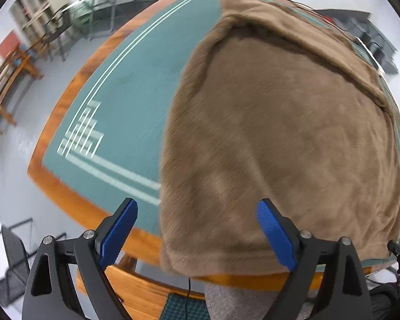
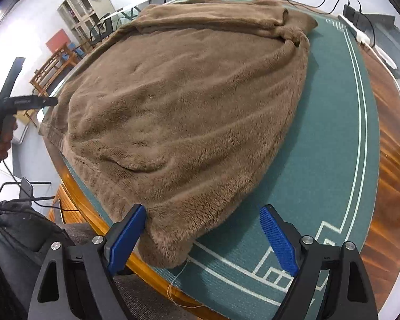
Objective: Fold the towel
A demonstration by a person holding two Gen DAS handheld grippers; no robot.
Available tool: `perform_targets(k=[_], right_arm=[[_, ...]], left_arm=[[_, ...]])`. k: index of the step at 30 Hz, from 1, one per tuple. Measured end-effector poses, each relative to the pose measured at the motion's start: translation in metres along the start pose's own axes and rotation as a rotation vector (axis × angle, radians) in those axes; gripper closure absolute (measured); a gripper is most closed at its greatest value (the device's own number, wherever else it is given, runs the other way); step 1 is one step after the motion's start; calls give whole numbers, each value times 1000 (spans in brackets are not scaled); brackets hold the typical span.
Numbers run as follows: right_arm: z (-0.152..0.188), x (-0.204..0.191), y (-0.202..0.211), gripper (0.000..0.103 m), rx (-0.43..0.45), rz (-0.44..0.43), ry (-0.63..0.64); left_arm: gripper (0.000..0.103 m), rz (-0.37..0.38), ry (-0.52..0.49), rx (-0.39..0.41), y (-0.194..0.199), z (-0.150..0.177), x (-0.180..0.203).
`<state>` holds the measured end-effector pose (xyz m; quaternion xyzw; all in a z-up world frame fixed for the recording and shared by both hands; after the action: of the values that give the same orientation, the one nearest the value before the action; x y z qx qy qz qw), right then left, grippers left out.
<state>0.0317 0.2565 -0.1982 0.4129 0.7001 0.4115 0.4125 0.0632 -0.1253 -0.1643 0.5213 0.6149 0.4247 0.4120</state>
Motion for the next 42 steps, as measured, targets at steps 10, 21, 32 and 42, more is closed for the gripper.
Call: perform_targets(k=[10,21,32,42], right_arm=[[6,-7,-11,14,-26,22,38],[13,-27,-11,42,-11,-2,113],[4,-24,9,77,-19,-167,-10],[-66,-28,85,79,213,-241,-21]], left_arm=[[10,72,124,-35,-25,19,-13],[54,132,104,-28,-31,10,-15],[94,277,175,-7,-23,-8,-23],[95,385,174,221,54,-78,-32]])
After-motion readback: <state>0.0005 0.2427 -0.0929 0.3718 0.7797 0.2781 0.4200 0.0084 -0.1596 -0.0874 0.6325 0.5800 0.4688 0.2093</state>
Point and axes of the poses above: each gripper's, at about its wrist camera, not at the fingertips, and y roughly against the way its jaws point, x to its right, z to its underside, the point moved 9 cm from there along -y, roughly the way its jaws point, and after that the axes turned 13 degrees about -y, right-handed, at the moved point
